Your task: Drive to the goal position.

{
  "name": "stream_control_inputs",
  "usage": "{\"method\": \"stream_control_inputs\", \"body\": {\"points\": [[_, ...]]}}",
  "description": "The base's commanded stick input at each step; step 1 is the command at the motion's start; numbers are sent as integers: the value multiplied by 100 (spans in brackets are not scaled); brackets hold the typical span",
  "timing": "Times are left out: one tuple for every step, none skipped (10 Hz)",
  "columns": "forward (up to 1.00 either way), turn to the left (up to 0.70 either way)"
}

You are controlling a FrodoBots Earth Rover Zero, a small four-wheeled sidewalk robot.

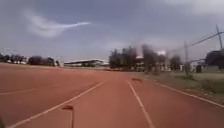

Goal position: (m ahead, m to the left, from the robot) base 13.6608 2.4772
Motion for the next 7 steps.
{"method": "stream_control_inputs", "body": {"points": [[70, 0], [70, 0], [70, 0], [70, 0], [70, 0], [70, 0], [70, 0]]}}
